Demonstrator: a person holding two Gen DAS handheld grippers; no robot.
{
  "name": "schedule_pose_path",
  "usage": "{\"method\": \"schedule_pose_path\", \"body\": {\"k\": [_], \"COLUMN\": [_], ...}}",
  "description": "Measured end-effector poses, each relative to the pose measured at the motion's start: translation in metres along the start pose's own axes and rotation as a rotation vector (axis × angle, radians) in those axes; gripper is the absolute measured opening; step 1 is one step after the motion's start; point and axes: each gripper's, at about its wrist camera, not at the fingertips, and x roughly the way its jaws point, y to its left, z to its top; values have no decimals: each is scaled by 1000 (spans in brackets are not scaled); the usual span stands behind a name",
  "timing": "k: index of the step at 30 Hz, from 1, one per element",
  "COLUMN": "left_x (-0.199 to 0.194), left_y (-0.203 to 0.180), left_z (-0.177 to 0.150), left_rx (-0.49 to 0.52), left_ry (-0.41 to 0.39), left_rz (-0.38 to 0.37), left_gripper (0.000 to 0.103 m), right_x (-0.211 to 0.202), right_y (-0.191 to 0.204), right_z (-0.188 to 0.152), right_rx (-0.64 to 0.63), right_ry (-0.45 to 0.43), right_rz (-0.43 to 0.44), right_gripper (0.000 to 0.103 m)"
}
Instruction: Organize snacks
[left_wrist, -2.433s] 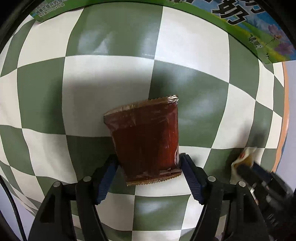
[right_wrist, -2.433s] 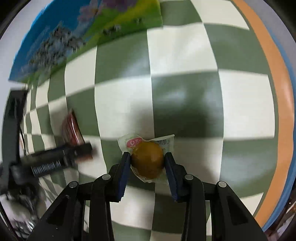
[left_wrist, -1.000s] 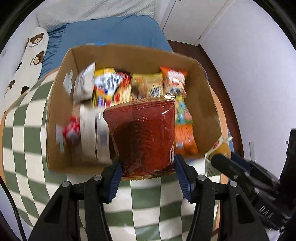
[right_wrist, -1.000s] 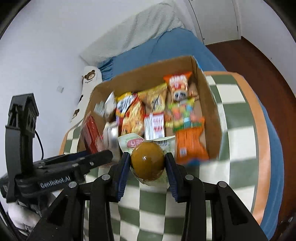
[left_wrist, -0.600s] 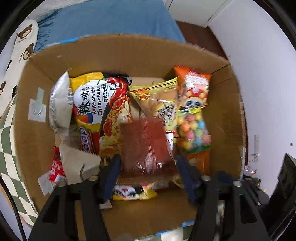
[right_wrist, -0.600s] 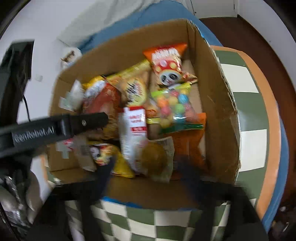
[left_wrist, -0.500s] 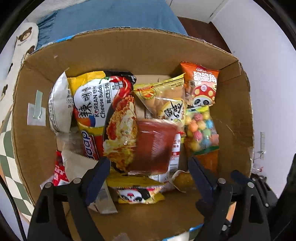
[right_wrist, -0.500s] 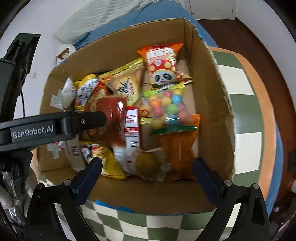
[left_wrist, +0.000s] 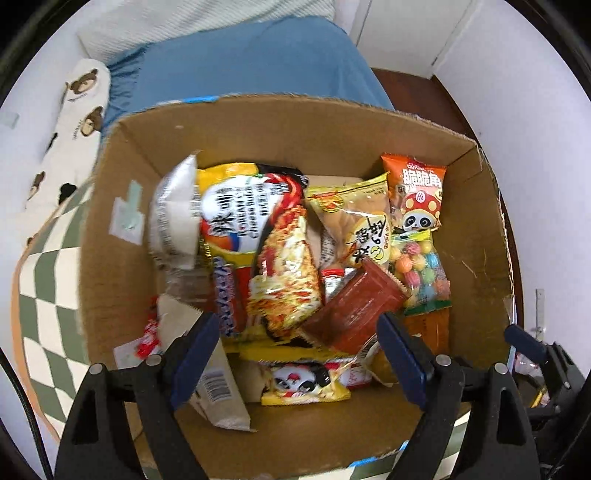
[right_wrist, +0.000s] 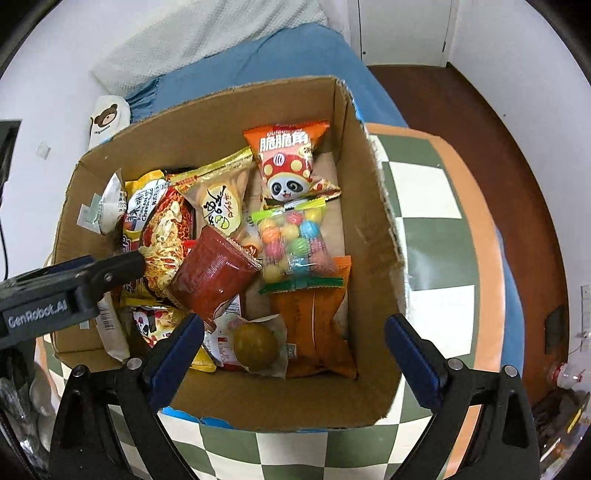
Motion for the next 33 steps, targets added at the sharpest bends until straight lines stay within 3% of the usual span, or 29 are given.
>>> {"method": "schedule_pose_path", "body": {"k": [8,14,22,33], "left_x": [-42,-81,-144,-208], "left_y": [15,18,15,2], "left_z": [-34,-72,-137,-204], "left_rx": [-33,-50,-49,-47], "left_ry": [-110,-244,-391,-512], "left_rz": [27,71,112,115], "left_gripper": [87,87,87,87], "right_x": [-41,-81,-148,-236], "right_y": [12,17,30,41], "right_z": [-17,-45,-96,-171], "right_rx": [-49,-66,-101,-125], "right_ry": [-101,-180,-299,-459], "right_rz": [-37,-24,-1,-23], "right_gripper": [100,101,102,103]}}
